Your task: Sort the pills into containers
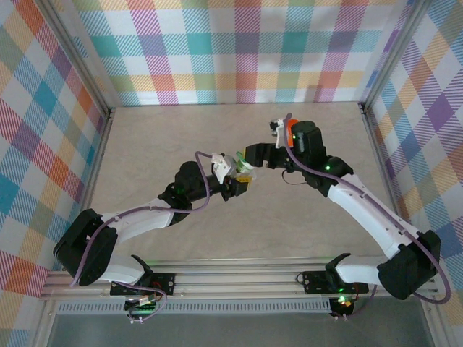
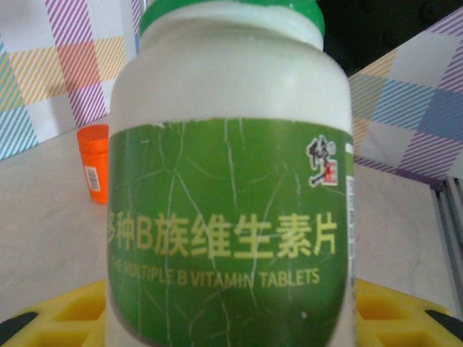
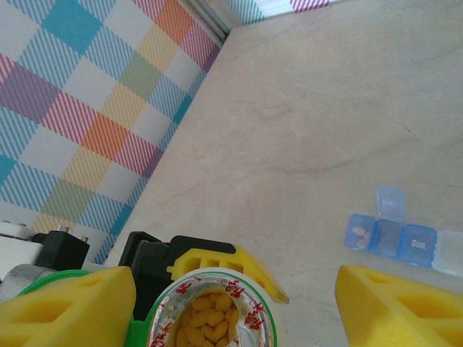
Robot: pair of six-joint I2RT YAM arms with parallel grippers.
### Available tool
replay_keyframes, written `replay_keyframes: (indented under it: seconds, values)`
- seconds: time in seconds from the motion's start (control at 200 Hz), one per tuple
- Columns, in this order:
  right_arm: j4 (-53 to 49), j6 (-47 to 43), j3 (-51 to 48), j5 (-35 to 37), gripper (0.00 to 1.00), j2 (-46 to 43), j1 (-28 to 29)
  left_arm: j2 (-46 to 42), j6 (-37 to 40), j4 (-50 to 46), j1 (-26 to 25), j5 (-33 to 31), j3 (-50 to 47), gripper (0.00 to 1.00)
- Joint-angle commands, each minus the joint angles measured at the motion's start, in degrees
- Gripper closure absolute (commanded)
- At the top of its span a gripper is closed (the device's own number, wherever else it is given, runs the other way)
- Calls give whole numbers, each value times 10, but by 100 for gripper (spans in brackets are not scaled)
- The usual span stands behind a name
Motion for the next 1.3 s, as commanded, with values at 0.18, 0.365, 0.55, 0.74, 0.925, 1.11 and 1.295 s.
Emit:
replay_keyframes:
  seconds: [0.18, 0.365, 0.55, 0.74, 0.925, 1.11, 1.295]
  values:
    - [-35, -51, 4, 44, 29, 42, 60, -17, 2, 23, 1, -31, 20, 100]
    - [-2, -62, -39, 76, 30, 30, 70, -49, -1, 43, 3, -58, 5, 100]
    - [11, -45, -50, 96, 29, 6, 70, -49, 9, 23, 5, -52, 6, 100]
    - [-8, -49, -17, 106, 27, -3, 70, -53, 5, 30, 4, -48, -20, 100]
    - [-33, -65, 20, 119, 26, -12, 70, -62, 21, 8, 4, -40, -34, 100]
    - [-39, -77, 34, 135, 24, -17, 65, -79, 32, -2, 4, -43, -54, 100]
    - [-41, -86, 37, 140, 24, -21, 56, -93, 43, -17, 4, -54, -74, 100]
